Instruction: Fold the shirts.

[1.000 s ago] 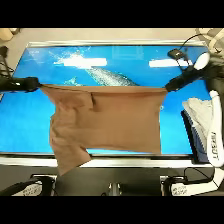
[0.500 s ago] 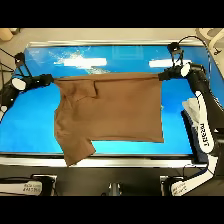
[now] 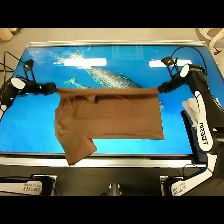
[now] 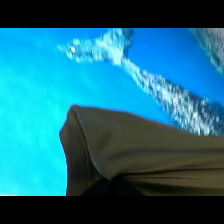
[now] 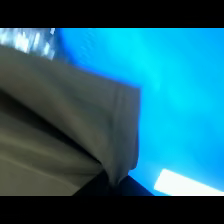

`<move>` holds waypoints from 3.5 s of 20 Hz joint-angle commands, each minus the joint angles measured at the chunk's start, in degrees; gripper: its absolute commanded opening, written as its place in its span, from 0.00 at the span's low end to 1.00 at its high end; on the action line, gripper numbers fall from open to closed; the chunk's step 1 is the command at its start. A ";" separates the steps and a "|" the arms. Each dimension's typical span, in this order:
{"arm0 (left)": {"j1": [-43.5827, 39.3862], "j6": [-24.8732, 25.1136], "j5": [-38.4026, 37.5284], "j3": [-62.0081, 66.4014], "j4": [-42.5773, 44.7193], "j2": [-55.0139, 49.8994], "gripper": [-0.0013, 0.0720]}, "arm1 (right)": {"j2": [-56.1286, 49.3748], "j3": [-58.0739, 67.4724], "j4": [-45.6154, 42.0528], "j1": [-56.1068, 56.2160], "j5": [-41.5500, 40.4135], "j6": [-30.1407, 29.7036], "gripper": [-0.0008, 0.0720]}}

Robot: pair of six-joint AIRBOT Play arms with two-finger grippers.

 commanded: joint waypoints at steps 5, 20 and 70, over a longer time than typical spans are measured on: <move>0.31 -2.99 -15.98 -3.48 5.70 -1.51 0.05 | -4.81 -0.02 0.61 0.07 16.46 -0.07 0.05; 9.62 -3.34 -30.93 -17.05 3.52 11.78 0.34 | 6.86 -9.05 1.57 -9.11 29.77 -2.25 0.68; 4.11 -0.90 -14.40 -11.74 -13.29 14.19 0.04 | 12.76 -15.91 8.31 -0.17 -3.21 -3.37 0.04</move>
